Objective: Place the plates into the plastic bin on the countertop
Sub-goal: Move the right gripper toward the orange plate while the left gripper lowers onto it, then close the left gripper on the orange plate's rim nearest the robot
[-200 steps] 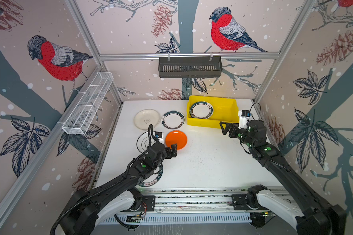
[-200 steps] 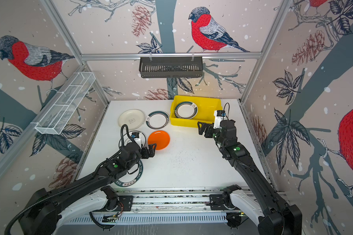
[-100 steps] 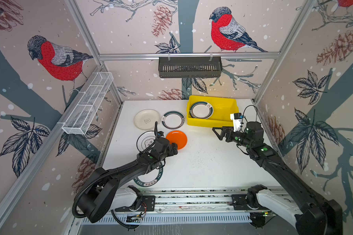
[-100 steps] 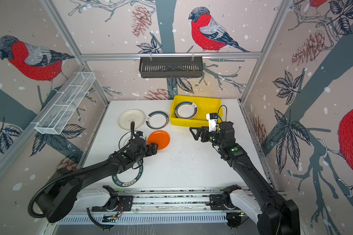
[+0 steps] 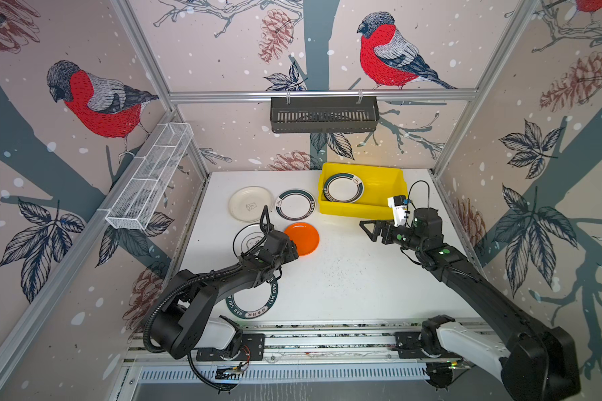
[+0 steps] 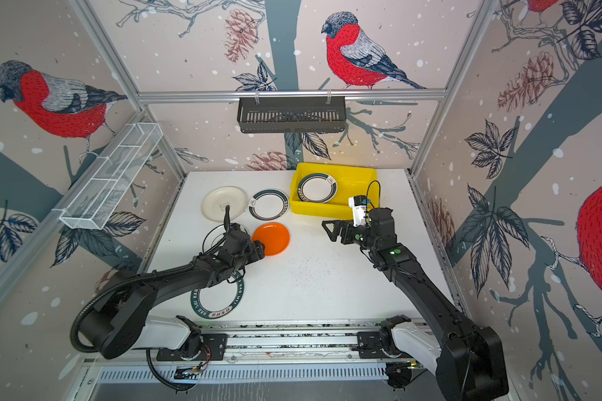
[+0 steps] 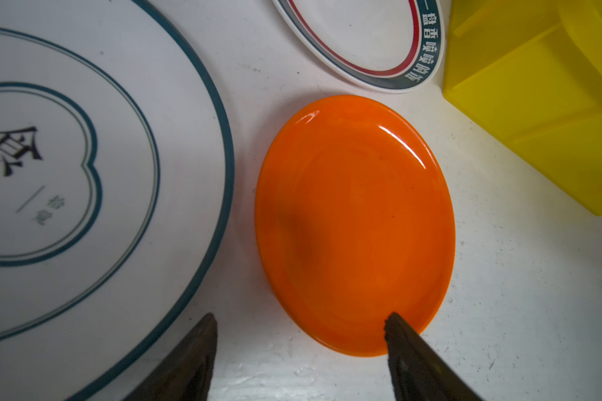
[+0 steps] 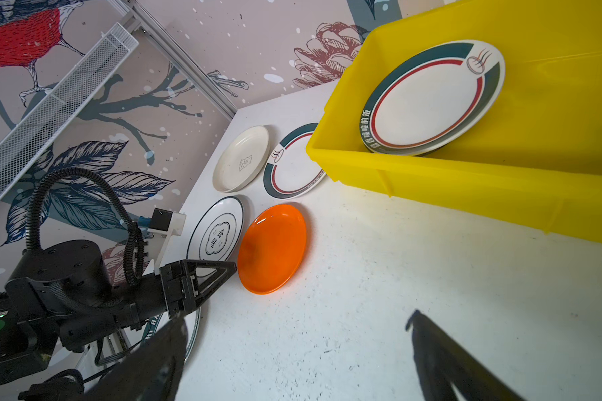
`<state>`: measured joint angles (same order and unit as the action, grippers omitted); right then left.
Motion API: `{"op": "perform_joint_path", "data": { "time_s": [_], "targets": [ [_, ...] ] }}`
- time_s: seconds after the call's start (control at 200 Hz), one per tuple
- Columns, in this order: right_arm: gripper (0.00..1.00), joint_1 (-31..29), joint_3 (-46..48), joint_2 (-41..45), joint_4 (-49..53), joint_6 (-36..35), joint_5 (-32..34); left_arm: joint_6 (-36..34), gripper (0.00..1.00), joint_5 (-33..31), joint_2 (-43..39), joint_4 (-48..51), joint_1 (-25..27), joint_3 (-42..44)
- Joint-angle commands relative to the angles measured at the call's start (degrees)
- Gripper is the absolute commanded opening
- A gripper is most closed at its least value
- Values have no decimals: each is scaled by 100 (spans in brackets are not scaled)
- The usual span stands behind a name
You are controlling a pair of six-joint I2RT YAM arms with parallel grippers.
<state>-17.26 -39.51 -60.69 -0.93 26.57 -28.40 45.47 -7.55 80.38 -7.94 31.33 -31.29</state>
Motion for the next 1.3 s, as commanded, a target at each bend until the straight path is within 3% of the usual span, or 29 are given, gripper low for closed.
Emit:
{"op": "perform_joint_path", "data": {
  "time_s": [0.0, 0.34, 0.761, 1.296],
  "targets": [
    [100, -6, 22, -85, -131, -29, 35, 146, 75, -61, 135, -251, -39, -107],
    [100, -19, 40, -276, -207, 102, 105, 269, 77, -47, 560, -654, -190, -151],
    [100, -139, 64, -341, -147, 131, 289, 193, 69, 135, 1267, -816, -218, -444],
    [100, -243, 171, -399, -113, 261, 579, -54, 43, 304, 1881, -876, -215, -861]
  ]
}}
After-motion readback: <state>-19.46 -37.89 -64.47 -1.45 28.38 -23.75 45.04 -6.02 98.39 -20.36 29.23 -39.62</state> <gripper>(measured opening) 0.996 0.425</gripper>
